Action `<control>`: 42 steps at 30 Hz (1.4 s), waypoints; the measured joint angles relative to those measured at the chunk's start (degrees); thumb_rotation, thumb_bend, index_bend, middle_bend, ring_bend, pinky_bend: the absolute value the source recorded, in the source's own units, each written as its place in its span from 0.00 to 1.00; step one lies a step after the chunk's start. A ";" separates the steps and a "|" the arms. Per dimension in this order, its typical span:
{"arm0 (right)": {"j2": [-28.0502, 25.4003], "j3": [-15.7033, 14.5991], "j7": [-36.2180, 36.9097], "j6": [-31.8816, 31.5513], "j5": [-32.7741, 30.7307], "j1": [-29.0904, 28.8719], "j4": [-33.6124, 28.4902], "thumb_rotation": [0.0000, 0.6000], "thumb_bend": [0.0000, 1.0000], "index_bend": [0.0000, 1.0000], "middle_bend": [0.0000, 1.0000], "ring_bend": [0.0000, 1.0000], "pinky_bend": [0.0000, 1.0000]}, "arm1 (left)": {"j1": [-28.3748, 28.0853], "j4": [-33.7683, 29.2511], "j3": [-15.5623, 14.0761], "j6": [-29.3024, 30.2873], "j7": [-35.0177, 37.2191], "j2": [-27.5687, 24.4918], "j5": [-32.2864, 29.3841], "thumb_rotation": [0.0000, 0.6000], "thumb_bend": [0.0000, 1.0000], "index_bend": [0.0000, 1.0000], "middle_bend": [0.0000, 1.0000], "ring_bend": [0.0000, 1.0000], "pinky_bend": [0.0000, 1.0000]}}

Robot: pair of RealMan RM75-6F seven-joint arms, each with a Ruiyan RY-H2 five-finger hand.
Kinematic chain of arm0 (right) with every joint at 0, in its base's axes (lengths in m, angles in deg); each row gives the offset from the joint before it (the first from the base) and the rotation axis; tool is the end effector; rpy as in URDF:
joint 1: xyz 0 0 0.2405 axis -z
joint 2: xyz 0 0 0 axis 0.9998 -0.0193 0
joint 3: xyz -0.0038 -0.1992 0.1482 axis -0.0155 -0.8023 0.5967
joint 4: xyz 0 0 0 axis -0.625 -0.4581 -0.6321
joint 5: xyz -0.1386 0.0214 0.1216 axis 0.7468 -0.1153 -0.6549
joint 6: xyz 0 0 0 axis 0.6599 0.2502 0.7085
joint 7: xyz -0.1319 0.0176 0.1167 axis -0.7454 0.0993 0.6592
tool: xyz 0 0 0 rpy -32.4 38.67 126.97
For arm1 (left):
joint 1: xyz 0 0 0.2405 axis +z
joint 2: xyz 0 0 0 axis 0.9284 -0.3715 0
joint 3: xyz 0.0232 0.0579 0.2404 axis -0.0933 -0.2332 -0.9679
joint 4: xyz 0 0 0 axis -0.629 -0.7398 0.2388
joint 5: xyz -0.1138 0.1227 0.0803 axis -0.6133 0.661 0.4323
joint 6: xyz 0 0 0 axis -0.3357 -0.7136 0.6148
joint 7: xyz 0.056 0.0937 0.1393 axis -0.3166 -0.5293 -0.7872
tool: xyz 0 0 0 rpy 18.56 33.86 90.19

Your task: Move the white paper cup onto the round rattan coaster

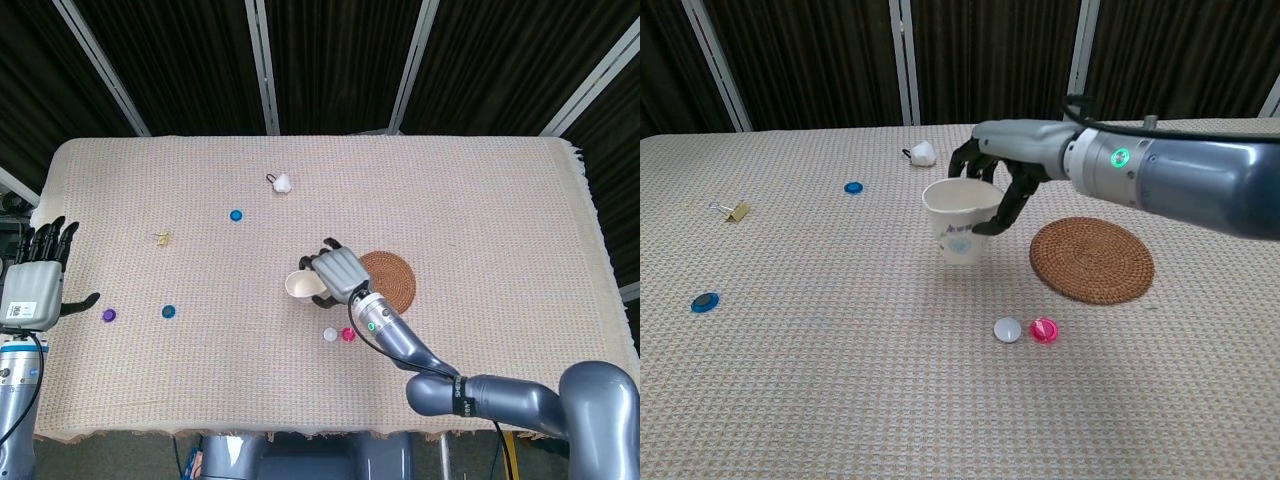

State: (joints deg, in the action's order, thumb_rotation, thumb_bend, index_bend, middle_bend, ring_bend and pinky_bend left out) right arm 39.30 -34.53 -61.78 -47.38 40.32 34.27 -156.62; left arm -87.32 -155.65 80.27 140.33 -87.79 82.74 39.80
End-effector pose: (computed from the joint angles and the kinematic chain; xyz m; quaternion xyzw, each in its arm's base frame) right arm -0.0444 -0.3868 -0.0302 0.7688 -0.3761 0.3858 0.3445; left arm -0.2605 0.2928 0.1653 -0.5880 -0.3556 -0.3537 0.6346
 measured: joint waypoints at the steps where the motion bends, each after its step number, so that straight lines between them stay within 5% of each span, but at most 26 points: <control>1: -0.97 0.09 0.32 -0.27 -0.13 0.36 -0.48 1.00 0.22 0.35 0.43 0.33 0.14 | 0.01 -0.03 0.04 -0.08 0.00 -0.01 0.00 1.00 0.00 0.00 0.00 0.00 0.00; 11: -10.78 -3.24 5.57 -2.07 -0.83 7.38 -3.18 1.00 0.22 0.35 0.43 0.33 0.14 | 0.36 -0.92 -0.31 -0.12 -0.41 -0.01 1.24 1.00 0.00 0.00 0.00 0.00 0.00; 26: -9.29 -7.14 14.75 -1.91 5.89 11.50 3.93 1.00 0.17 0.33 0.43 0.32 0.13 | 0.81 -1.44 -0.42 -0.50 -0.85 -0.15 1.95 1.00 0.00 0.00 0.00 0.00 0.00; 29: -8.79 -7.12 14.83 -2.20 6.59 11.41 4.30 1.00 0.00 0.09 0.23 0.15 0.01 | 0.81 -1.38 -0.31 -0.69 -0.87 -0.14 1.84 1.00 0.00 0.00 0.00 0.00 0.00; 32: -8.69 -7.24 14.29 -2.59 6.93 11.42 4.39 1.00 0.00 0.00 0.03 0.00 0.00 | 0.88 -1.39 -0.20 -0.72 -0.82 -0.18 1.83 1.00 0.00 0.00 0.00 0.00 0.00; 42: -15.49 -7.42 14.39 -11.11 12.00 15.32 -5.03 1.00 0.00 0.00 0.00 0.00 0.00 | 1.13 -1.63 -0.02 -0.91 0.16 -0.62 2.37 1.00 0.00 0.00 0.00 0.00 0.00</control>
State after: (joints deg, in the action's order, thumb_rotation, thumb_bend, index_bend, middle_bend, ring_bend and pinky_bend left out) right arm 23.80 -41.95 -47.38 -58.49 52.32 49.59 -161.65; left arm -86.19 -157.28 80.25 139.42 -87.63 82.12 42.18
